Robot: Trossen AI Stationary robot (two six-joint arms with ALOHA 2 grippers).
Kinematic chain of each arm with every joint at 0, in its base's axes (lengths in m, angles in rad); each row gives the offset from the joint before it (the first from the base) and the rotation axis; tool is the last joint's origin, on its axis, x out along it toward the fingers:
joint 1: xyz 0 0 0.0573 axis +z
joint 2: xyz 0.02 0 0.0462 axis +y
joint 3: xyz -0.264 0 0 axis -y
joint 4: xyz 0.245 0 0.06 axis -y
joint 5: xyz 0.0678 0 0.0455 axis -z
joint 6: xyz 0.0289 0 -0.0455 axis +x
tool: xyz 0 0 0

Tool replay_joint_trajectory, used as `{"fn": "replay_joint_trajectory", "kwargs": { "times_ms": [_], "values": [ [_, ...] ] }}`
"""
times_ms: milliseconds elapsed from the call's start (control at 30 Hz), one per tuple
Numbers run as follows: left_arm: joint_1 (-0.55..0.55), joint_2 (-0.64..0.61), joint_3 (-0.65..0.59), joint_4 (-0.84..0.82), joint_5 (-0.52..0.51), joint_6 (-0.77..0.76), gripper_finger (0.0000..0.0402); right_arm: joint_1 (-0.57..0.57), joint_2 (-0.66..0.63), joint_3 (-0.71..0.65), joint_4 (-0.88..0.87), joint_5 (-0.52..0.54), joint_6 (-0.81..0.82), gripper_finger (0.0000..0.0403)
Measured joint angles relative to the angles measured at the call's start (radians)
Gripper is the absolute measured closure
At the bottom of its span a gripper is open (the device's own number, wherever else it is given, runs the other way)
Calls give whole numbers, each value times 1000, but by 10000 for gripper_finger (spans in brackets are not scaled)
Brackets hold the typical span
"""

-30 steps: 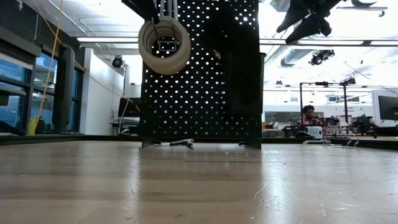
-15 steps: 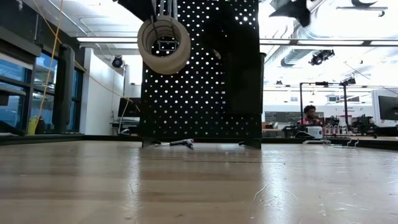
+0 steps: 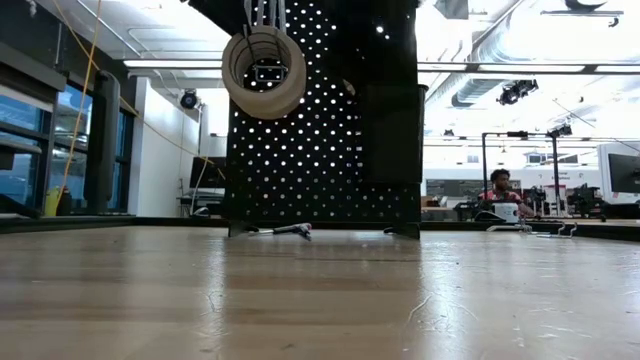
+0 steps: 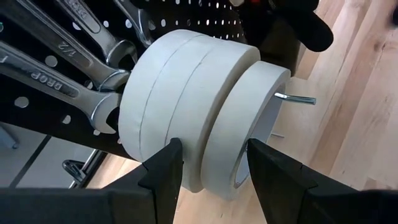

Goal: Hang tools onto peg board
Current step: Hang the masking tape onto the pegboard

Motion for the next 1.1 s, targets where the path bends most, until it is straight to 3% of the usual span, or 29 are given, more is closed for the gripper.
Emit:
{"fn": "replay_joint_trajectory", "kwargs": {
  "times_ms": [200, 433, 767, 1100],
  "values": [
    [0, 0, 0, 1, -2, 3, 231, 3, 161, 155, -15, 62, -69, 402],
    [0, -2, 0, 1, 7, 2, 231, -18, 254, 316, -249, 225, -106, 402],
    [-21, -2, 14, -2, 44, 19, 231, -41, 255, 338, -245, 218, -156, 403],
    [-33, -2, 127, -3, 90, 52, 231, -41, 255, 338, -243, 230, -158, 403]
  ]
}}
